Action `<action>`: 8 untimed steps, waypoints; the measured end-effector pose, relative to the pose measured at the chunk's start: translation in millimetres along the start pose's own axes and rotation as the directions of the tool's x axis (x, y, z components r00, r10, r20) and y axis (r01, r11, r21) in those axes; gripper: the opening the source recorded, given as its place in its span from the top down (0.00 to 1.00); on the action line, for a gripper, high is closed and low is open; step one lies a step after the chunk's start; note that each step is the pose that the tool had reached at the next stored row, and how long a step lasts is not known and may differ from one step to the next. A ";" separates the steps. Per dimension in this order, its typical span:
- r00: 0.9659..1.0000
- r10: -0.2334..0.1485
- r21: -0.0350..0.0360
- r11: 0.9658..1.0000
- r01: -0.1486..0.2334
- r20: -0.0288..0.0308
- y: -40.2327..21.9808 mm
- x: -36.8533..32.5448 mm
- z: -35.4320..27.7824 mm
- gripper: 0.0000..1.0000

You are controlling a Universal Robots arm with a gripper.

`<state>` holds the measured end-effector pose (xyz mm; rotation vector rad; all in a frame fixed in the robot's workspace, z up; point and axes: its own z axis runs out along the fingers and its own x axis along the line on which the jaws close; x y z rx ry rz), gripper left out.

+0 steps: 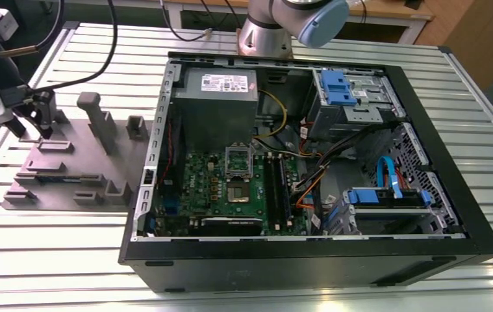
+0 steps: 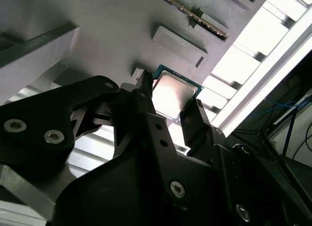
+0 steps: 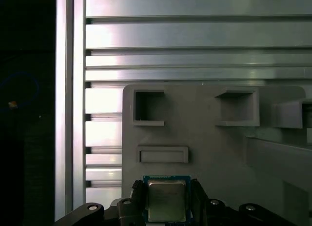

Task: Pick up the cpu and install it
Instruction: 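Pick up the cpu and move it towards the insertion slot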

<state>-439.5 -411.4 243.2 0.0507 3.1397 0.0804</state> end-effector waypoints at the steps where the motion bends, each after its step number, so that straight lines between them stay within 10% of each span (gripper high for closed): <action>1: 1.000 0.000 0.000 1.000 0.000 0.000 0.0 0.0 -0.3 0.53; 8: 1.000 0.000 0.000 1.000 0.000 0.000 0.2 0.0 -5.0 0.53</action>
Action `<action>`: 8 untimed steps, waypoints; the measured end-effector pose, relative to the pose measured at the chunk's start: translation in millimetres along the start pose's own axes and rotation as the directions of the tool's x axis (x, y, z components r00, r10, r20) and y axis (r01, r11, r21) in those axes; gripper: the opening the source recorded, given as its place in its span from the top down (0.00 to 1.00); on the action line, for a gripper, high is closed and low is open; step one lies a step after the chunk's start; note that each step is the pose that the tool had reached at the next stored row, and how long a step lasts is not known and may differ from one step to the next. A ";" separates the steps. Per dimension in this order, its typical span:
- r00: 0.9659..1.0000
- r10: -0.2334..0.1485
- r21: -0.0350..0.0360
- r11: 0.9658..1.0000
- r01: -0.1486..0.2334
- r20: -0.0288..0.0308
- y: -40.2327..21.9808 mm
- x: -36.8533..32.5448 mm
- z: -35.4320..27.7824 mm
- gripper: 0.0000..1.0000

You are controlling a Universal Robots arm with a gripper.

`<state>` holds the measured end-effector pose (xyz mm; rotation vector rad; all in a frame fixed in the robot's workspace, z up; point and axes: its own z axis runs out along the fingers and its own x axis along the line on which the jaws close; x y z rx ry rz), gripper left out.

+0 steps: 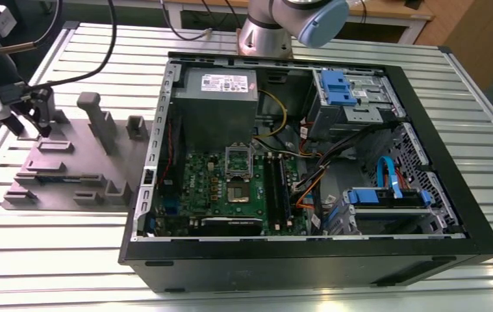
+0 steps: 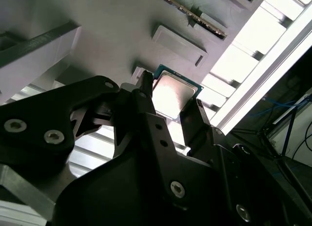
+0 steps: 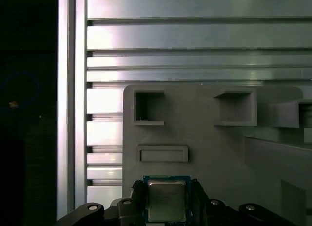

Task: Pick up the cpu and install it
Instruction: 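Pick up the cpu and move it towards the insertion slot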

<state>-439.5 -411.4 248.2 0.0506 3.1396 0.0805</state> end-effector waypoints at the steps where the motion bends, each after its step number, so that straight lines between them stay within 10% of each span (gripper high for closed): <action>1: 1.000 0.000 0.000 1.000 0.000 0.000 0.1 0.0 -1.2 0.53; 8: 1.000 0.000 0.000 1.000 0.000 0.000 0.6 0.0 -11.6 0.53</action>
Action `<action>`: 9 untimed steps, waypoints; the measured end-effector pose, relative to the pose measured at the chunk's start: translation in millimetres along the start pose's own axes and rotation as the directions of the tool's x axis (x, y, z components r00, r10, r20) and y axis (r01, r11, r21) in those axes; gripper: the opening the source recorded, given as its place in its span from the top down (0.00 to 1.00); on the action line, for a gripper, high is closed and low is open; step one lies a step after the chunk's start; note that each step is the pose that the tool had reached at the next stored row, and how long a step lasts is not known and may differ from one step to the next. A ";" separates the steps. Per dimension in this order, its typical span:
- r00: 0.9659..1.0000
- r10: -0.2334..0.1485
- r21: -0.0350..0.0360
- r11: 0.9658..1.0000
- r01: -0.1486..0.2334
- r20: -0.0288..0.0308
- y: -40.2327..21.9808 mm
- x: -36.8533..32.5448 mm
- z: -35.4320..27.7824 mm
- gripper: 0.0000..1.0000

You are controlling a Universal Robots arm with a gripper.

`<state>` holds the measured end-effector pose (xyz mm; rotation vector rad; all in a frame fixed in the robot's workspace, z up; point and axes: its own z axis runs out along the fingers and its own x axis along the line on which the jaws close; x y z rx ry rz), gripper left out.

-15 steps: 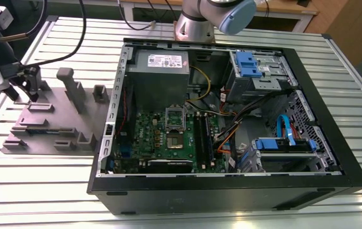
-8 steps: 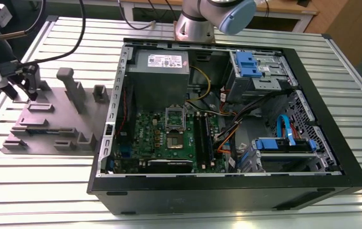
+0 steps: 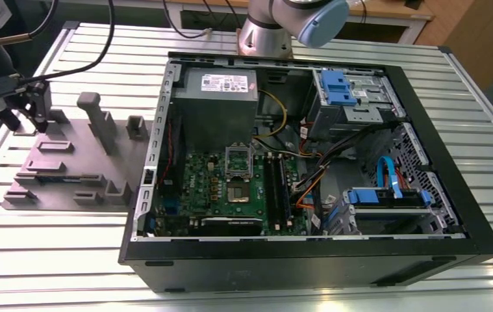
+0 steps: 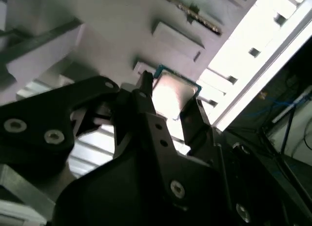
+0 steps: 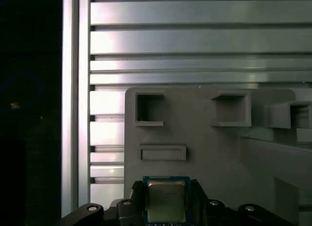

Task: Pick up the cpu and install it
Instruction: 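Pick up the cpu and move it towards the insertion slot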

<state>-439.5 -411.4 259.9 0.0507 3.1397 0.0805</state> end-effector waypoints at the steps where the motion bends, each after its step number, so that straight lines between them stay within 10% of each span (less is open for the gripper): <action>1: 1.000 0.000 0.000 1.000 0.000 0.000 0.0 0.0 0.0 0.53; 9: 1.000 0.000 0.000 1.000 0.000 0.000 0.0 0.0 -0.3 0.53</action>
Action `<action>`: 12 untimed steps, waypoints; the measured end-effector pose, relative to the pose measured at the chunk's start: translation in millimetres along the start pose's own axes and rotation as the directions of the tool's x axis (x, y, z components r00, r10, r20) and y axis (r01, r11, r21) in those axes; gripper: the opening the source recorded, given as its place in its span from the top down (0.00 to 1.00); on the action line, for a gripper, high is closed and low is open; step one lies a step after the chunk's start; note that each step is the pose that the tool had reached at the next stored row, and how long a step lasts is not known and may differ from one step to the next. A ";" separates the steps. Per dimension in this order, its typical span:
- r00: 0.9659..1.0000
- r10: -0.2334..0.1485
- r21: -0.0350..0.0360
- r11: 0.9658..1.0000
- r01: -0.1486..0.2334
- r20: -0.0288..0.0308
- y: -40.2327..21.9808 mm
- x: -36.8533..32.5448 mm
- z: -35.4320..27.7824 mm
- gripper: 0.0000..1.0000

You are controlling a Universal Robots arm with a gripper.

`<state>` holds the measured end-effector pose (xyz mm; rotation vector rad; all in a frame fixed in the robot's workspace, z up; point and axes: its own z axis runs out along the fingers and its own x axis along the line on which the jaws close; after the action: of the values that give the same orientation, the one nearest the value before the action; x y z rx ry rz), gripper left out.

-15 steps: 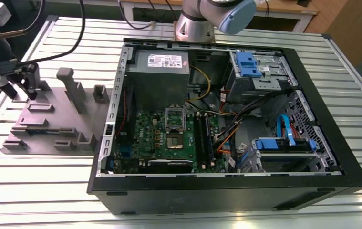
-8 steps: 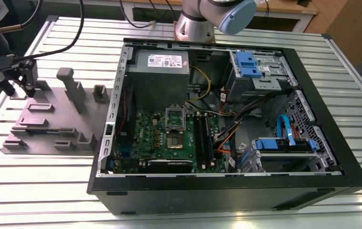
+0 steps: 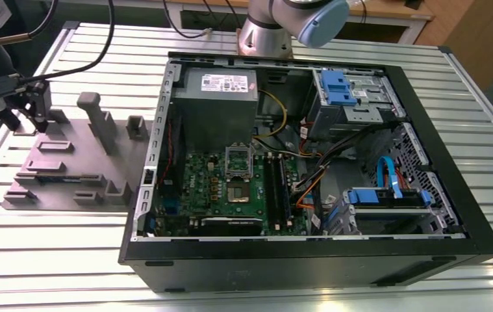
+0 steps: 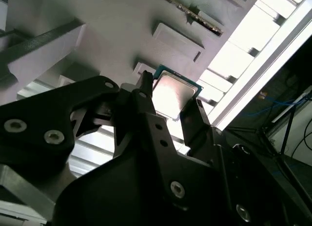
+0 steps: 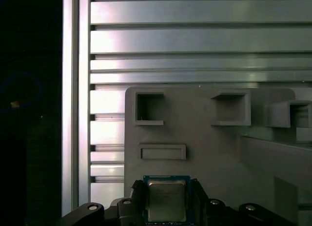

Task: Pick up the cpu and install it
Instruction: 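Pick up the cpu and move it towards the insertion slot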

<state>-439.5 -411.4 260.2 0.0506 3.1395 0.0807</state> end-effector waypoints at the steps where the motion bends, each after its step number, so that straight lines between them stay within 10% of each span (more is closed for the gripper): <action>1: 1.000 0.000 0.000 1.000 0.000 0.000 0.0 0.0 0.0 0.53; 12: 1.000 0.000 0.001 1.000 0.000 0.000 0.7 0.0 -13.2 0.53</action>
<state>-439.5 -411.3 273.4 0.0506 3.1394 0.0796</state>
